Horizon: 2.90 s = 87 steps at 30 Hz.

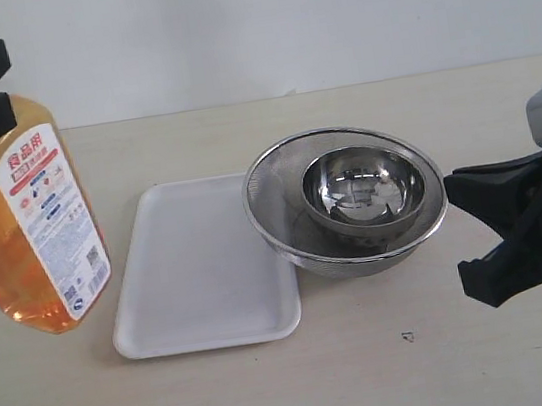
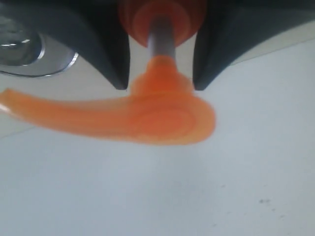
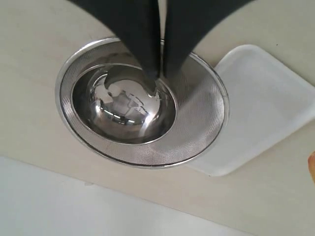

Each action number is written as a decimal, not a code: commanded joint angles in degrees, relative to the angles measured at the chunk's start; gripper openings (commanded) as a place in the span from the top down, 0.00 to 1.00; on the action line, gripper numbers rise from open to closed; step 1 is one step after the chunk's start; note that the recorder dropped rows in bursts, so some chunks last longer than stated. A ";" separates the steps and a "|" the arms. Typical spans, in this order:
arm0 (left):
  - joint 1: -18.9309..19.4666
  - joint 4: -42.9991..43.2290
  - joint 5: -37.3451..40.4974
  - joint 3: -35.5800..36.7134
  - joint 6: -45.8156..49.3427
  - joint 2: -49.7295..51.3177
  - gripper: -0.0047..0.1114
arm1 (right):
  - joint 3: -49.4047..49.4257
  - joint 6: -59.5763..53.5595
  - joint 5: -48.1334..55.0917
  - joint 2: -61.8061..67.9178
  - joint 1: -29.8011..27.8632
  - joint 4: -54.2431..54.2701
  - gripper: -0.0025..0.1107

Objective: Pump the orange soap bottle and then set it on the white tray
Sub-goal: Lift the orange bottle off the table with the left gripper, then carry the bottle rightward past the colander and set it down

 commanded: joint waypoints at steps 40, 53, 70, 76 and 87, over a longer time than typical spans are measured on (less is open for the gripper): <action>-38.61 24.45 -17.32 -28.85 -22.72 39.92 0.92 | -12.65 3.43 23.96 -8.10 -23.83 -7.34 0.98; -38.61 24.45 -17.32 -37.87 -22.72 48.87 0.92 | -18.77 25.66 43.02 -23.99 -29.48 -29.49 0.98; -35.92 23.34 -13.27 -63.20 -19.86 66.36 0.92 | -19.14 12.62 61.52 -38.95 -29.48 -19.48 0.98; -33.75 22.90 -10.94 -70.08 -18.71 71.55 0.92 | -19.14 10.80 61.51 -38.95 -29.17 -18.25 0.98; -32.42 22.90 -10.91 -75.20 -21.11 74.78 0.90 | -19.14 10.36 61.62 -38.95 -29.17 -18.03 0.98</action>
